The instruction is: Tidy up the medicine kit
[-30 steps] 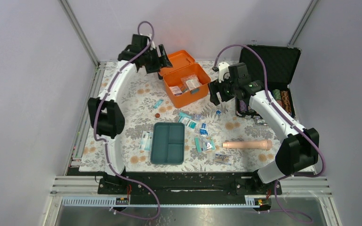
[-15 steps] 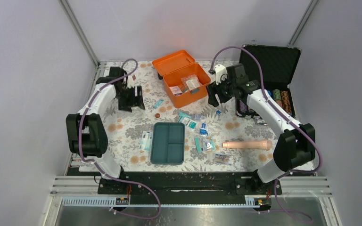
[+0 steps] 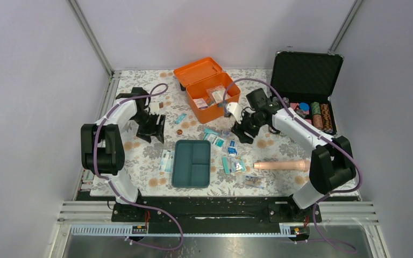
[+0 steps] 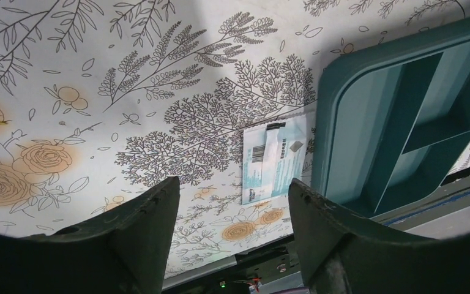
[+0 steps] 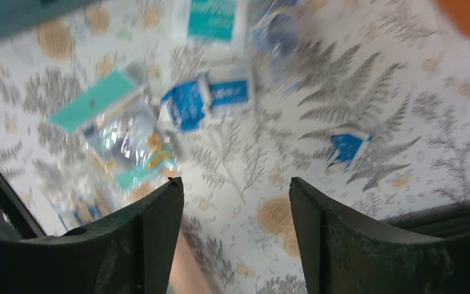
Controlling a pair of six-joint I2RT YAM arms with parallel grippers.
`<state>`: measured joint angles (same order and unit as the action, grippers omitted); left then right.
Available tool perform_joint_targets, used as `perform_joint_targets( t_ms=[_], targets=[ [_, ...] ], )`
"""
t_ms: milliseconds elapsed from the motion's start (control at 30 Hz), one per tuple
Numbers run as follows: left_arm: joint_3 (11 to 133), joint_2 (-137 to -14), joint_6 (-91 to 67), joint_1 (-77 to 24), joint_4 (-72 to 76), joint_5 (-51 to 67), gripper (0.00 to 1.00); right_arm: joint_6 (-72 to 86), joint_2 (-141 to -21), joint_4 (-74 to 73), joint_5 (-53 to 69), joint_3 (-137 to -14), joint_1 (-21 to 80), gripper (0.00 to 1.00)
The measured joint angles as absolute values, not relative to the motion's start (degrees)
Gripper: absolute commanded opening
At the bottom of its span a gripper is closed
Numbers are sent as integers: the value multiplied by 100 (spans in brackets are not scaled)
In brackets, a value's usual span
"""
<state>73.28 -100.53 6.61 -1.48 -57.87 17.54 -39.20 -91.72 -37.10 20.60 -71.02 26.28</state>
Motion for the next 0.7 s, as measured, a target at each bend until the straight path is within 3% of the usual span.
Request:
perform_joint_targets(
  t_ms=[167, 333, 700],
  targets=[
    [7242, -9931, 655, -154, -5546, 1643, 73, -5463, -8368, -4344, 2115, -5894, 2624, 68],
    [6720, -8768, 458, -141, -4707, 1597, 73, -6390, -7782, -4919, 2403, -5275, 2587, 64],
    [6344, -8103, -784, -145, -3564, 1455, 74, -6003, -8256, -3675, 2995, -5019, 2906, 70]
  ],
)
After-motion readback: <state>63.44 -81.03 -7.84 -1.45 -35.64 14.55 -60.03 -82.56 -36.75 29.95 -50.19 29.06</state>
